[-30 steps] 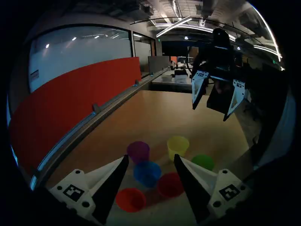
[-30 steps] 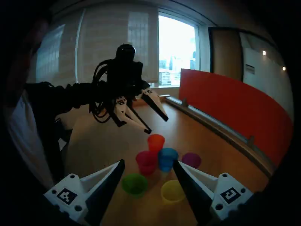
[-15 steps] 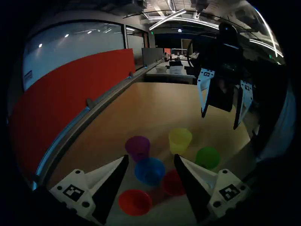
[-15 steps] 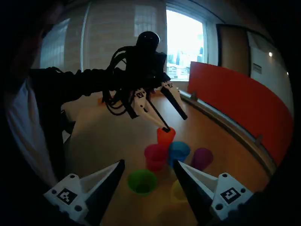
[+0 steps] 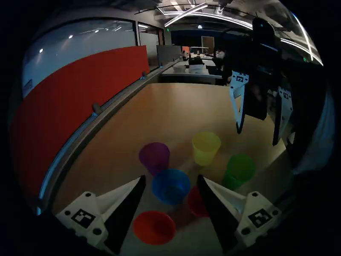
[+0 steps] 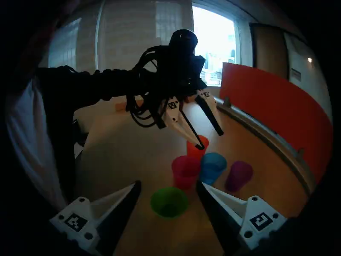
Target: Pour water
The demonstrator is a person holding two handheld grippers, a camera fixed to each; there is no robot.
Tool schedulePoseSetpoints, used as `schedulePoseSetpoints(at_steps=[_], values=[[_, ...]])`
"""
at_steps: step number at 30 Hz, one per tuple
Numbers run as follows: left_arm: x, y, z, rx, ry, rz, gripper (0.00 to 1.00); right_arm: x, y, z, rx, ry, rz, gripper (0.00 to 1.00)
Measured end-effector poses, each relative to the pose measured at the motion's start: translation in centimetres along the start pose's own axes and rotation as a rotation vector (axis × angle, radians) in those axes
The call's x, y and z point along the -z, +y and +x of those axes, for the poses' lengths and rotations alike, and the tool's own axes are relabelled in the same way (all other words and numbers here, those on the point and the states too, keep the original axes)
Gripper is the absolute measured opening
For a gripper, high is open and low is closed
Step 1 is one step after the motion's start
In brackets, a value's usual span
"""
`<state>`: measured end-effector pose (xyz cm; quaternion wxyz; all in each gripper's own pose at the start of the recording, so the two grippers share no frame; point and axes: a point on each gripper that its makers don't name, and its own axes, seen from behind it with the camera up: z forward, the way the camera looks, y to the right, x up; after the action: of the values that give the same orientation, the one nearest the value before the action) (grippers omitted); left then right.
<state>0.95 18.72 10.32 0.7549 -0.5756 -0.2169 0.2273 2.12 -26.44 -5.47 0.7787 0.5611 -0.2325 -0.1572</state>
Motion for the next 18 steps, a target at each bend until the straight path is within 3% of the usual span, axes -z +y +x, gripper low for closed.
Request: schedulePoseSetpoints(at_steps=[18], values=[[-2.7,0.4,-1.3,-0.022,-0.064,-0.007,0.89,-0.2,0.3,-0.9,-0.01,-0.005,0.005,0.99]])
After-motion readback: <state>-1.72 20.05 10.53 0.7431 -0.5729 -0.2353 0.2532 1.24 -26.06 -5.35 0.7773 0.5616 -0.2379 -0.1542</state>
